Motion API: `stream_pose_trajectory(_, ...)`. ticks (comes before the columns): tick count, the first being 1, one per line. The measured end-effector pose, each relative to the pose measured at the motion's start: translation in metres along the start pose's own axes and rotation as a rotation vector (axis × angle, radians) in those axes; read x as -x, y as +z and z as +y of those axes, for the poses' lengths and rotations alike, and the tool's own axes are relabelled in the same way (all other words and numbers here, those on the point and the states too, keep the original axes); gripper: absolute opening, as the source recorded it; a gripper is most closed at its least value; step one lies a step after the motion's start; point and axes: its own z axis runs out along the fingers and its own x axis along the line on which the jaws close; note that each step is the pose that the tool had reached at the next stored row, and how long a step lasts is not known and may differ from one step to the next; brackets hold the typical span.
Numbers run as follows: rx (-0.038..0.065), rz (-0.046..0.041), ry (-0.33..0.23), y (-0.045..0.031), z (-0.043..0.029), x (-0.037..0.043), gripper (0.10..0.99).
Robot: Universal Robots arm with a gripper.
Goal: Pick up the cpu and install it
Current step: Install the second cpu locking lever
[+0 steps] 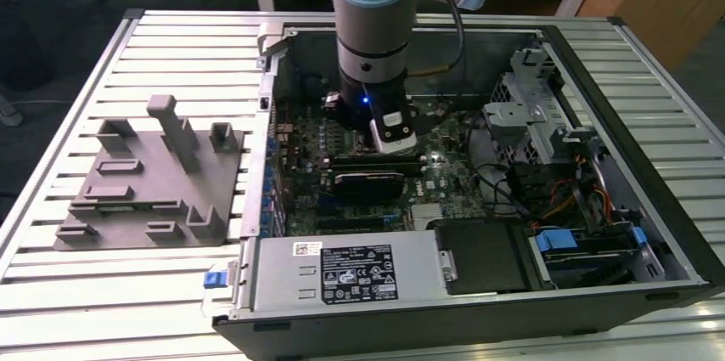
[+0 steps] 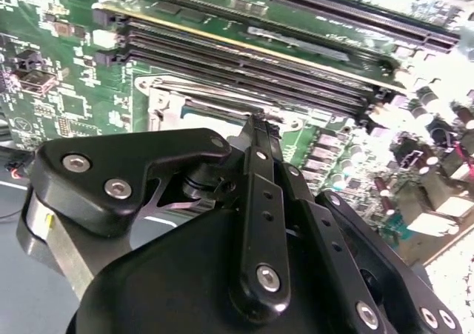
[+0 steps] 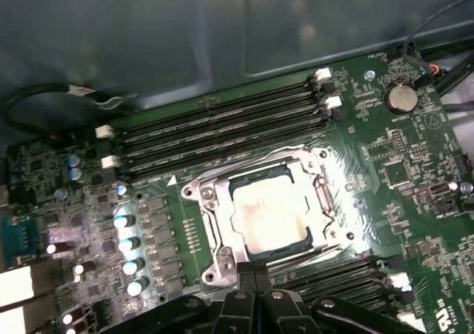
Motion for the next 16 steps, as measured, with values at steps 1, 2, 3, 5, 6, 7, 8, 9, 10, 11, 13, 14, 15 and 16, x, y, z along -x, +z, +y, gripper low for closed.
stream_pose_trajectory(1,-0.005,-0.0012,0.000,0.0003,0.0014,0.0009,0.106)
stream_pose_trajectory(2,-0.009,-0.0026,0.000,0.0006,0.0032,0.0018,0.106)
stream_pose_trajectory(3,-0.013,-0.0037,-0.001,0.0008,0.0048,0.0025,0.106)
stream_pose_trajectory(5,-0.022,-0.0063,-0.001,0.0017,0.0085,0.0041,0.106)
stream_pose_trajectory(6,-0.026,-0.0074,-0.002,0.0021,0.0103,0.0050,0.106)
stream_pose_trajectory(7,-0.029,-0.0082,-0.002,0.0025,0.0123,0.0059,0.106)
stream_pose_trajectory(8,-0.031,-0.0087,-0.002,0.0030,0.0145,0.0069,0.106)
stream_pose_trajectory(9,-0.033,-0.0092,-0.002,0.0035,0.0167,0.0079,0.106)
stream_pose_trajectory(10,-0.035,-0.0100,-0.002,0.0041,0.0191,0.0090,0.106)
stream_pose_trajectory(11,-0.037,-0.0106,-0.002,0.0046,0.0212,0.0101,0.106)
stream_pose_trajectory(13,-0.043,-0.0122,-0.003,0.0056,0.0251,0.0122,0.106)
stream_pose_trajectory(14,-0.046,-0.0129,-0.003,0.0061,0.0273,0.0132,0.106)
stream_pose_trajectory(15,-0.048,-0.0138,-0.003,0.0068,0.0297,0.0138,0.106)
stream_pose_trajectory(16,-0.051,-0.0146,-0.003,0.0075,0.0327,0.0140,0.106)
